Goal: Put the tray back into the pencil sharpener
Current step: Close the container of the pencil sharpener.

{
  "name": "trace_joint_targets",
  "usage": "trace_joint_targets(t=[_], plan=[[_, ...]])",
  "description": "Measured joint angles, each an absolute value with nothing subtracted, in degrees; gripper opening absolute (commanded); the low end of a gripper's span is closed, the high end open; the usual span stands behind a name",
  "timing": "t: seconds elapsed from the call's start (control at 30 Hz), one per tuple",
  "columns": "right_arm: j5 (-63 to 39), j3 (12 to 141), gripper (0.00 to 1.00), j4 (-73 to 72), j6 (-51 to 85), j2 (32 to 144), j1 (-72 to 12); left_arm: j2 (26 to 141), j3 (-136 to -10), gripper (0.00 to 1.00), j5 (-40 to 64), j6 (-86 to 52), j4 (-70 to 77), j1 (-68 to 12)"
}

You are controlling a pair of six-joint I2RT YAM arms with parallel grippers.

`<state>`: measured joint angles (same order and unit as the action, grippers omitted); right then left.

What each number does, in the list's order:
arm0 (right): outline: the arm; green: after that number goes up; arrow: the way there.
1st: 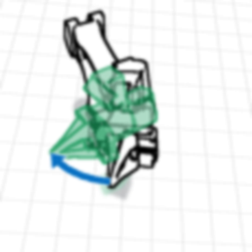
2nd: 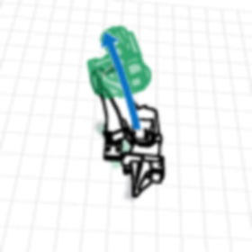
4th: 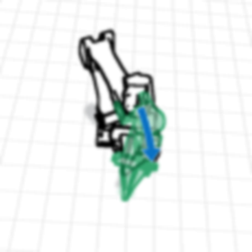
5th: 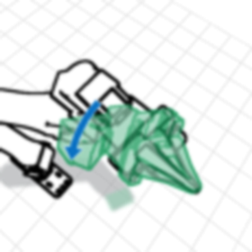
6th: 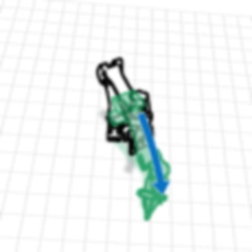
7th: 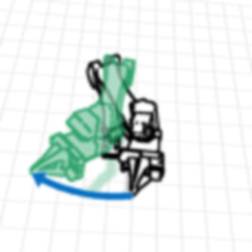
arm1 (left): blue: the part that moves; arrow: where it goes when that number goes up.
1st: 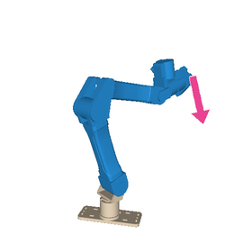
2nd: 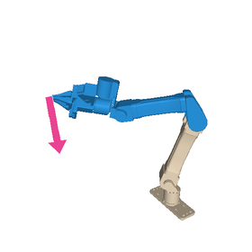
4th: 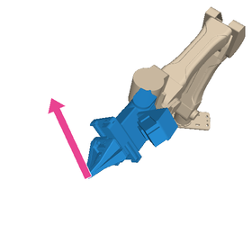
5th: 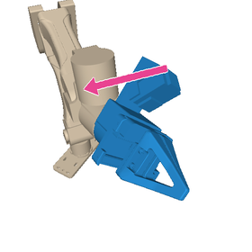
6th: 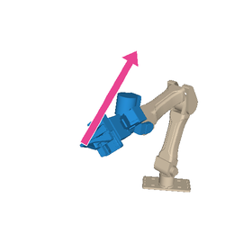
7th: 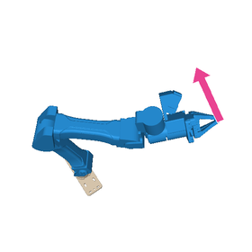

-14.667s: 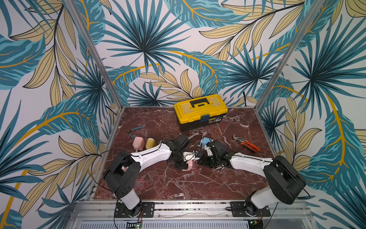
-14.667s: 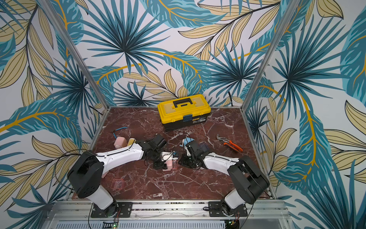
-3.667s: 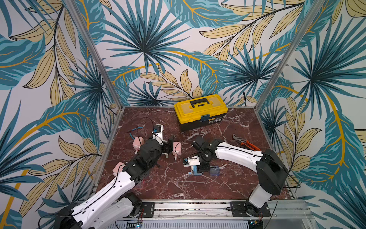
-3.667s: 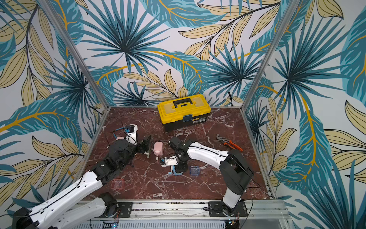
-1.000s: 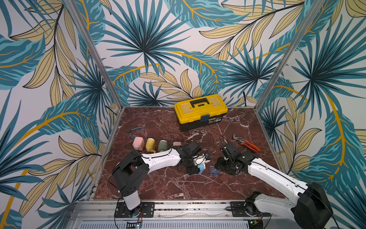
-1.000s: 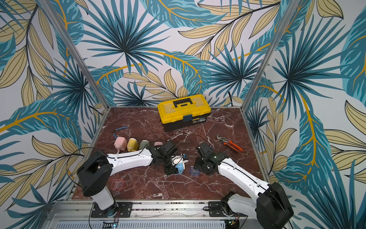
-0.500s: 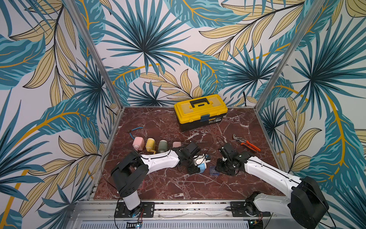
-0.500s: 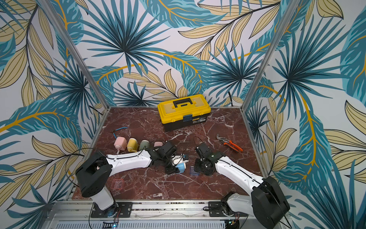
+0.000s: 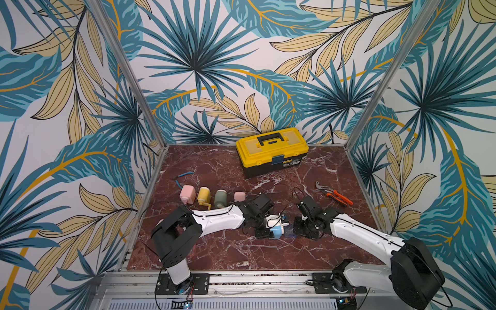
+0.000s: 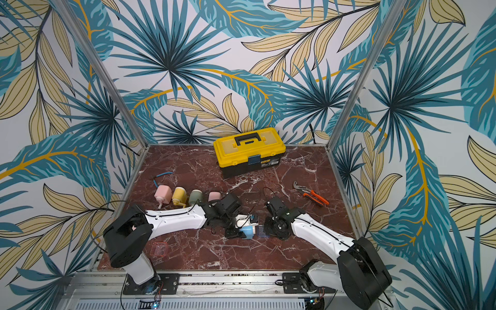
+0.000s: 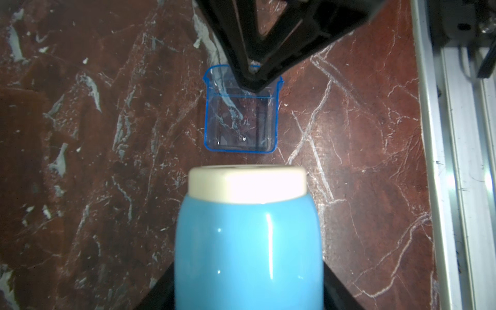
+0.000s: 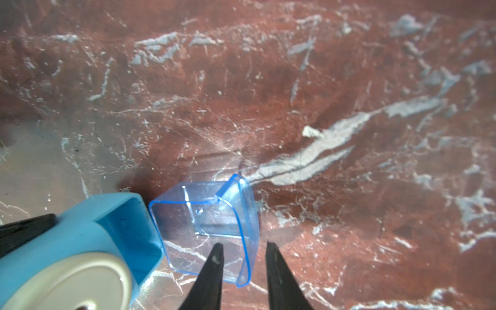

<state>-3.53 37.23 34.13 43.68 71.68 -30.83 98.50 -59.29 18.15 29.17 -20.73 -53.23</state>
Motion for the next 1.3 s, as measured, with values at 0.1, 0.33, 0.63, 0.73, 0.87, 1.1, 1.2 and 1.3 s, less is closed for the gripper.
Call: trace_joint_targets(t=[0.1, 0.33, 0.63, 0.73, 0.87, 1.1, 1.2, 1.3], plan=[[-3.99, 37.23, 0.25, 33.06, 42.98, 72.58, -30.81, 99.07, -59.68, 0.5, 18.5, 30.0, -20.8, -53.28], [-6.48, 36.95, 0.23, 30.11, 40.75, 73.63, -30.79, 100.88, -61.87, 0.5, 18.72, 31.35, -20.62, -53.49], [-7.31, 36.84, 0.22, 29.69, 37.56, 73.65, -30.46, 102.24, -63.11, 0.5, 18.72, 32.03, -20.99, -53.47], [-7.4, 36.84, 0.22, 29.56, 36.8, 73.76, -30.37, 102.26, -63.11, 0.5, 18.68, 32.01, -20.99, -53.47], [-7.57, 36.64, 0.21, 28.88, 36.12, 73.84, -30.35, 102.39, -63.44, 0.5, 18.35, 31.99, -21.34, -53.47], [-7.94, 35.22, 0.21, 26.24, 35.4, 73.67, -30.28, 102.91, -64.6, 0.5, 17.8, 32.12, -22.68, -53.43], [-8.25, 34.3, 0.2, 24.73, 35.0, 73.45, -30.17, 103.0, -64.77, 0.5, 17.8, 32.21, -22.96, -53.41], [-8.8, 33.45, 0.19, 23.46, 34.37, 73.21, -30.04, 103.0, -64.77, 0.5, 17.82, 32.32, -22.98, -53.32]])
